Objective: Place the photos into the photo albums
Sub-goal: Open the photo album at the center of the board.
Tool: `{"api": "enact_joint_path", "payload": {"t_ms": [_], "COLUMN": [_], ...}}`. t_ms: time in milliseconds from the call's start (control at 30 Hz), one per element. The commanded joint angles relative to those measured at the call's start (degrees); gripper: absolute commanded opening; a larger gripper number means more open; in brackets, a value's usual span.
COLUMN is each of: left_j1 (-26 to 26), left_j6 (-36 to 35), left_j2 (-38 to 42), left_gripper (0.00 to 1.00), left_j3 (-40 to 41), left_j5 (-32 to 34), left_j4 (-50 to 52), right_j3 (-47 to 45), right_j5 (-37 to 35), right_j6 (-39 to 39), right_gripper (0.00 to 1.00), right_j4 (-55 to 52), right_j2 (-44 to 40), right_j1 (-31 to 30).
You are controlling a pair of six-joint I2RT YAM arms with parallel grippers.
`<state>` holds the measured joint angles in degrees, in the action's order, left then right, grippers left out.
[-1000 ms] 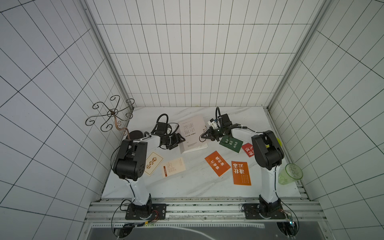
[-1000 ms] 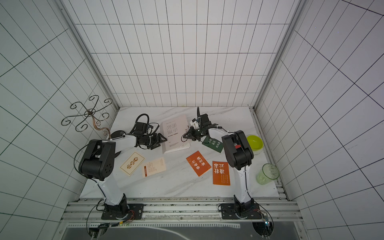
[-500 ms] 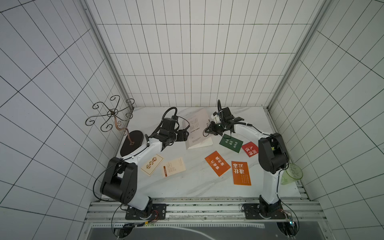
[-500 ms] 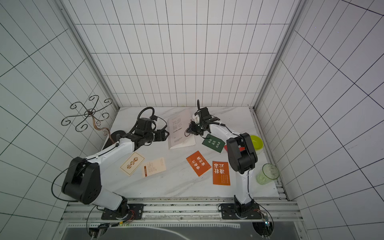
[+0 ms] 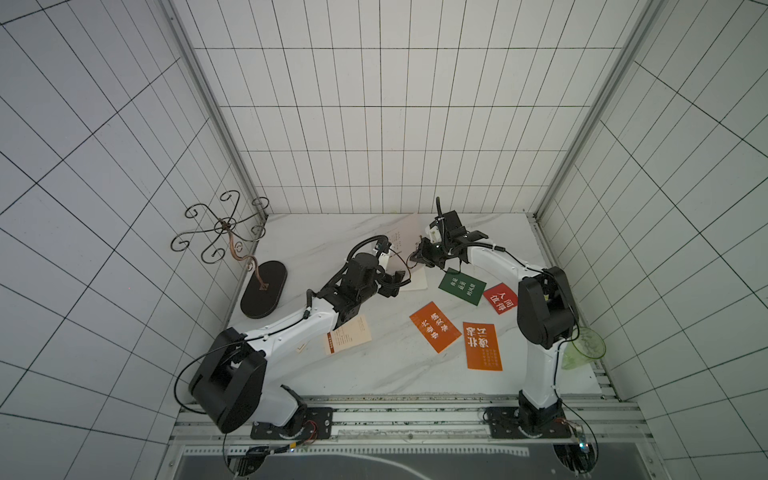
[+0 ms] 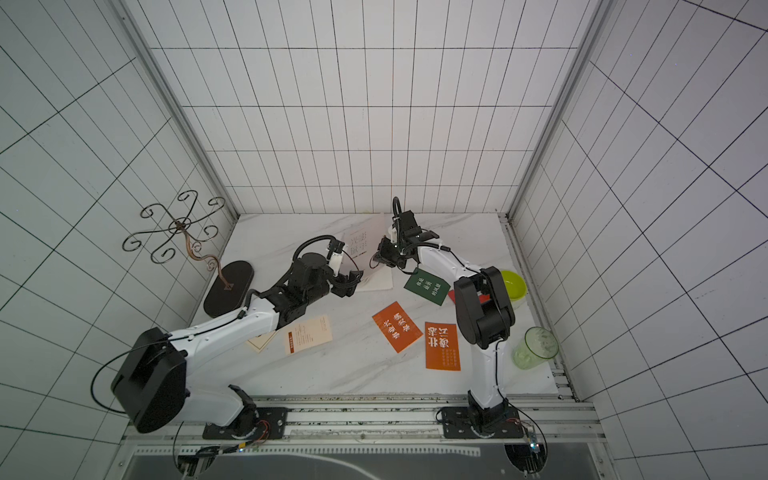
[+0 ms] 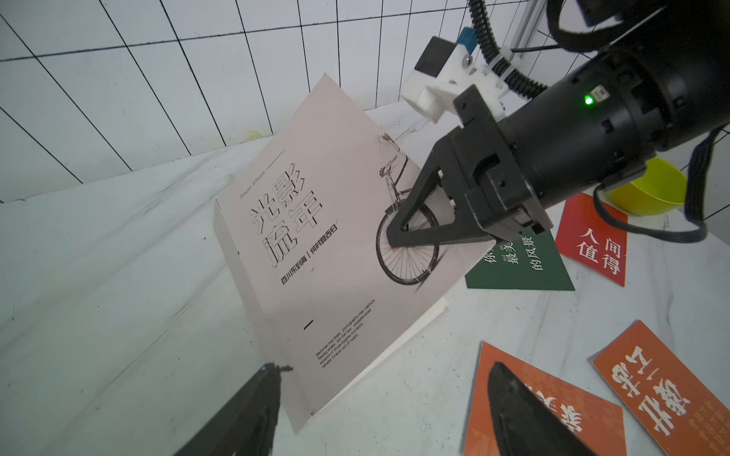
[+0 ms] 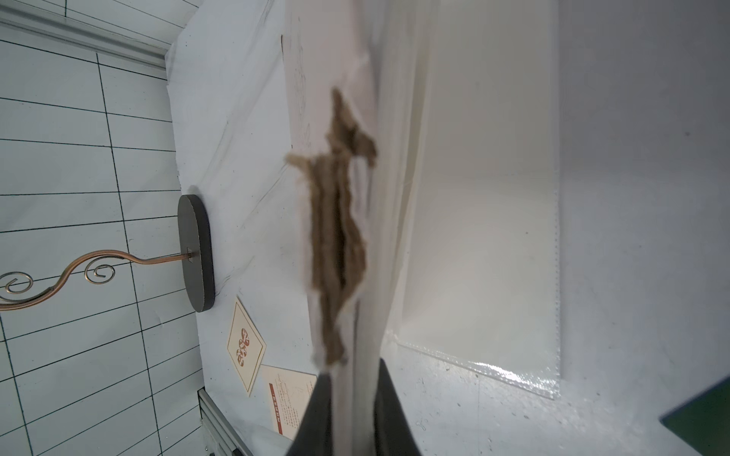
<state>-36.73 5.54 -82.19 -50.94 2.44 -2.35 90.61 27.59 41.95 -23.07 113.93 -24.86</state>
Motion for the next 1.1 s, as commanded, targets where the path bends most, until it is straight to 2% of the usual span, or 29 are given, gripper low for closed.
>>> {"api": "enact_joint_path", "payload": {"t_ms": [0,133,300,400,600,800,1067], "left_j1": [-0.79,-2.66,-4.44,-4.54,-4.58,-4.67,-4.92], "left_j6": [-3.01,-5.74,-7.77,-7.72,-6.77,-9.11,-12.77], "left_j2": [-2.89,-4.15,-5.68,-6.76,-10.51,-13.19,-17.12], "left_gripper": [0.8,0.78,0.79,0.79,0.69,0.66,0.56], "left_j3": [2.46,6.41,8.03,8.05,4.62,2.61,-0.86], "left_j5": [2.78,2.98,5.84,7.43,10.73,11.96,19.23], "left_j4": [-8.5,-17.32,-20.48,-20.77,-18.42,-20.05,-20.42], "right_j3": [5.1,3.24,2.46,2.51,2.29,0.67,-0.36], "right_j5": [0.71,3.09,4.22,4.65,7.25,11.39,11.9], "right_j6": [3.24,5.42,7.34,7.83,9.34,12.76,12.72], "right_gripper": [0.0,0.0,0.0,0.0,0.0,0.0,0.0], "right_j4": [1.29,4.14,5.11,6.85,8.05,10.59,10.94], "right_j2": [-2.53,-2.85,-2.97,-3.06,-2.96,-3.19,-4.15], "right_j1": [-0.45,-0.45,-0.45,-0.44,-0.36,-0.35,-0.34]}}
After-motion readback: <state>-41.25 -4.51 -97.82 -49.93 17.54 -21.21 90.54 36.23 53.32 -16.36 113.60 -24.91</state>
